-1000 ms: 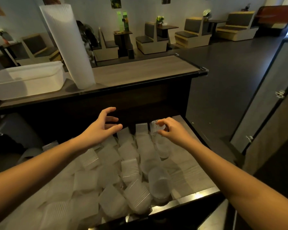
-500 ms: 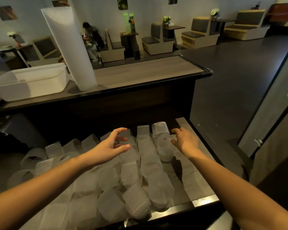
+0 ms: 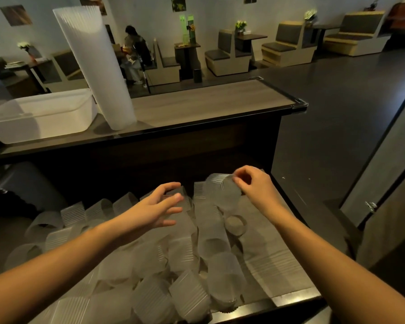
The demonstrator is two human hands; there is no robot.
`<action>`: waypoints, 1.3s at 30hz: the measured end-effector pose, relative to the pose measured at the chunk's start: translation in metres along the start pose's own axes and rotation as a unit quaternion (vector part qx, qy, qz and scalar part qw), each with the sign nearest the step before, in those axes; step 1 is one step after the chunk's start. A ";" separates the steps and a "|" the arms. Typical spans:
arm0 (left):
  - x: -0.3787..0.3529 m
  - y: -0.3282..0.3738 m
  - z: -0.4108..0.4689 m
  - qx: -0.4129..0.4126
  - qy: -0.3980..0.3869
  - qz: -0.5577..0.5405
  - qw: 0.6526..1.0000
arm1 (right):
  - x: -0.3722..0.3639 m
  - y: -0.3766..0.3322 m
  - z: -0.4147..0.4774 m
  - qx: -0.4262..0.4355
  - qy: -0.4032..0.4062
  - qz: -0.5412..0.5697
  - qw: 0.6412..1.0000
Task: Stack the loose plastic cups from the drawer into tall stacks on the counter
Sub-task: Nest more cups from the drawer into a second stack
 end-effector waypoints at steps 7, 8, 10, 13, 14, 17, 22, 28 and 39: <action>-0.013 -0.007 -0.001 0.083 -0.042 -0.157 0.983 | -0.023 -0.067 -0.028 0.086 -0.101 0.091 0.987; -0.017 -0.009 -0.003 0.095 -0.053 -0.166 0.980 | -0.028 -0.069 -0.031 0.089 -0.110 0.100 0.985; -0.021 -0.013 -0.006 0.106 -0.065 -0.179 0.976 | -0.037 -0.071 -0.035 0.091 -0.126 0.102 0.983; -0.024 -0.020 -0.010 0.114 -0.060 -0.168 0.977 | -0.048 -0.069 -0.040 0.098 -0.148 0.102 0.979; -0.024 -0.022 -0.011 0.120 -0.054 -0.167 0.977 | -0.050 -0.068 -0.040 0.099 -0.157 0.106 0.977; -0.022 -0.030 -0.016 0.144 -0.041 -0.185 0.971 | -0.048 -0.054 -0.037 0.084 -0.148 0.114 0.979; -0.013 -0.042 -0.023 0.171 -0.036 -0.235 0.956 | -0.041 0.028 -0.006 -0.013 -0.037 -0.064 0.997; -0.009 -0.050 -0.033 0.175 -0.028 -0.265 0.948 | -0.054 0.076 0.004 -0.016 -0.018 -0.222 0.975; 0.015 -0.059 -0.045 0.195 0.031 -0.300 0.933 | -0.078 0.082 0.026 -0.025 -0.001 -0.270 0.963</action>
Point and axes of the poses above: each hand's wrist, its own z-axis towards the middle knuckle, its own x-axis out of the back of the hand, y = z × x, the point moved 8 cm from there along z, towards the middle knuckle, and after that the axes turned 2 degrees about -y, right-handed, at the moved point
